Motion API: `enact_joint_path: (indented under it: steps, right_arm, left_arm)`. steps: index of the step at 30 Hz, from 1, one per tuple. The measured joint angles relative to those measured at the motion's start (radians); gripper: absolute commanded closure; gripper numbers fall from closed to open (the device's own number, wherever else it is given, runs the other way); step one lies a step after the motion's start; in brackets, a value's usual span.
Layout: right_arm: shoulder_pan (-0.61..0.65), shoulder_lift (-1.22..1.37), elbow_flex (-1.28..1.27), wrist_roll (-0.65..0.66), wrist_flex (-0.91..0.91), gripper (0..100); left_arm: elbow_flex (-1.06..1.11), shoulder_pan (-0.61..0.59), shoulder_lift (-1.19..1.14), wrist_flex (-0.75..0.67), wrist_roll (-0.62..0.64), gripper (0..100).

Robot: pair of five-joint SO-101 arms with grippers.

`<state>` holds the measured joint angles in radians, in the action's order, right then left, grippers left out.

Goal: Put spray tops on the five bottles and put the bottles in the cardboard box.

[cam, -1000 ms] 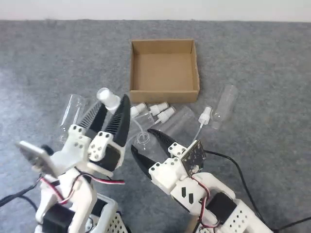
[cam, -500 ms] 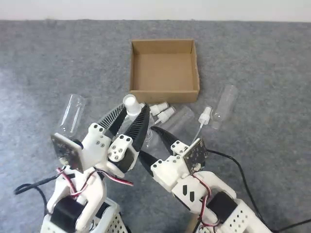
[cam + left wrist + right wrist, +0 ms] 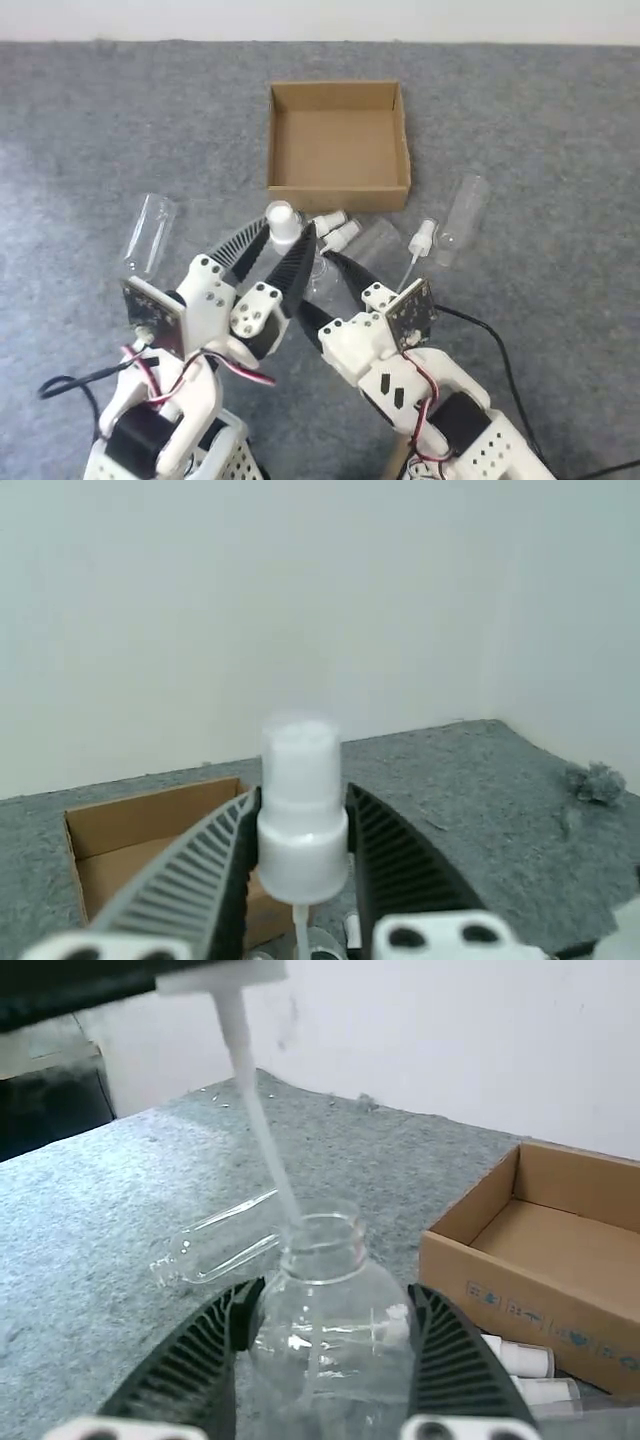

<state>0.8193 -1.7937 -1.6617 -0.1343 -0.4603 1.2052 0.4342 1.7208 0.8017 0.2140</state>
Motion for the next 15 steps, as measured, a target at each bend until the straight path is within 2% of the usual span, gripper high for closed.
enact_joint_path:
  steps: [6,15]
  right_arm:
    - [0.002,0.0,0.0,0.0,0.0,90.2]
    - [-0.009,0.0,0.0,0.0,0.0,90.2]
  left_arm:
    - [0.009,0.058,-0.002,0.043,-0.055,89]
    - [0.012,0.063,0.0,0.044,-0.06,81]
